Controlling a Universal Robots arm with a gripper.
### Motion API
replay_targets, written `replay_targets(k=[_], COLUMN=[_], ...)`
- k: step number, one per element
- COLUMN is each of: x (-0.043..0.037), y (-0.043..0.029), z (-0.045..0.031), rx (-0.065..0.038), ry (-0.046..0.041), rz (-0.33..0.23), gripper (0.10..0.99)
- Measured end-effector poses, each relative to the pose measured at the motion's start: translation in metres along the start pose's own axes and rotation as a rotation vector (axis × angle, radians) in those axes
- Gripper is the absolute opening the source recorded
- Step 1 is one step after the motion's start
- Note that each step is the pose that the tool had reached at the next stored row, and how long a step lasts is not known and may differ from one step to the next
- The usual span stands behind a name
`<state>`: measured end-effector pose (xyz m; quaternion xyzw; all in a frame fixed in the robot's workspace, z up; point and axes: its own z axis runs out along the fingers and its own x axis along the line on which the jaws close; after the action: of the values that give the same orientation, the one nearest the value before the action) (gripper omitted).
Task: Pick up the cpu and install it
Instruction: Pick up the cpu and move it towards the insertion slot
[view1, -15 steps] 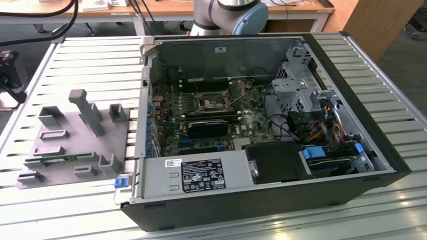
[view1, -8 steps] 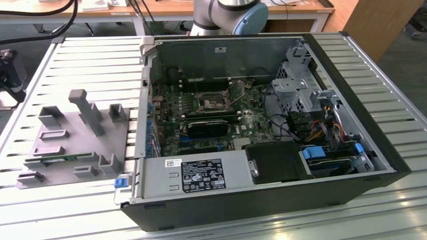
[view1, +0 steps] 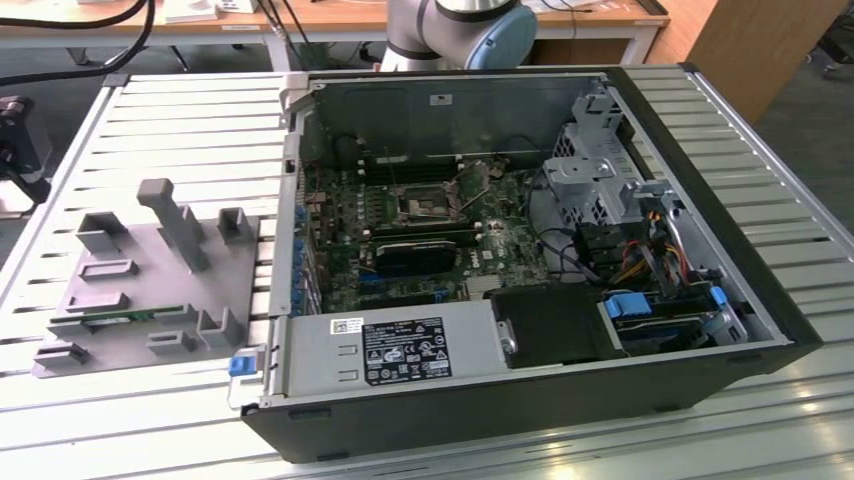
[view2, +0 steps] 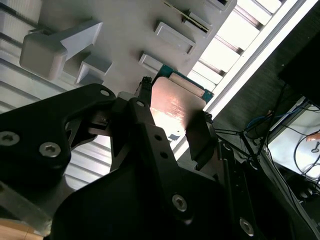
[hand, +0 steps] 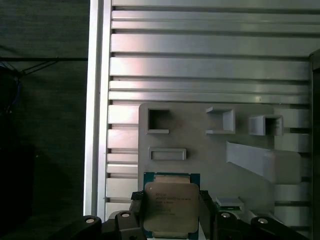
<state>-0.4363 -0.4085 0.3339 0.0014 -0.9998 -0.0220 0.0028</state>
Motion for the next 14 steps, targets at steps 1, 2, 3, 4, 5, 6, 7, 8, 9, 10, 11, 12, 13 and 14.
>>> replay_targets(k=[1, 2, 3, 4, 5, 6, 7, 8, 9, 10, 11, 12, 13, 14], x=[0.0000, 0.0000, 0.0000, 0.0000, 0.0000, 0.0000, 0.0000, -0.0001, -0.0001, -0.0001, 0.0000, -0.0001, -0.0001, 0.0000], y=[0.0000, 0.0000, -0.0001, 0.0000, 0.0000, 0.0000, 0.0000, 0.0001, 0.0001, 0.0001, 0.0002, 0.0002, 0.0002, 0.0003], z=[-0.0001, -0.0002, -0.0004, -0.0007, -0.0011, -0.0014, -0.0017, -0.0020, -0.0023, -0.0025, -0.0027, -0.0030, -0.0033, -0.0036], rx=[0.000, 0.000, 0.000, 0.000, 0.000, 0.000, 0.000, 0.000, 0.000, 0.000, 0.000, 0.000, 0.000, 0.000], ry=[-0.0001, -0.0002, -0.0002, -0.0001, 0.0000, 0.0000, -0.0001, -0.0001, -0.0001, -0.0002, -0.0001, 0.0000, -0.0001, 0.0000], rz=[0.000, 0.000, 0.000, 0.000, 0.000, 0.000, 0.000, 0.000, 0.000, 0.000, 0.000, 0.000, 0.000, 0.000], gripper=[0.525, 0.525, 0.525, 0.525, 0.525, 0.525, 0.525, 0.525, 0.525, 0.525, 0.525, 0.525, 0.525, 0.525])
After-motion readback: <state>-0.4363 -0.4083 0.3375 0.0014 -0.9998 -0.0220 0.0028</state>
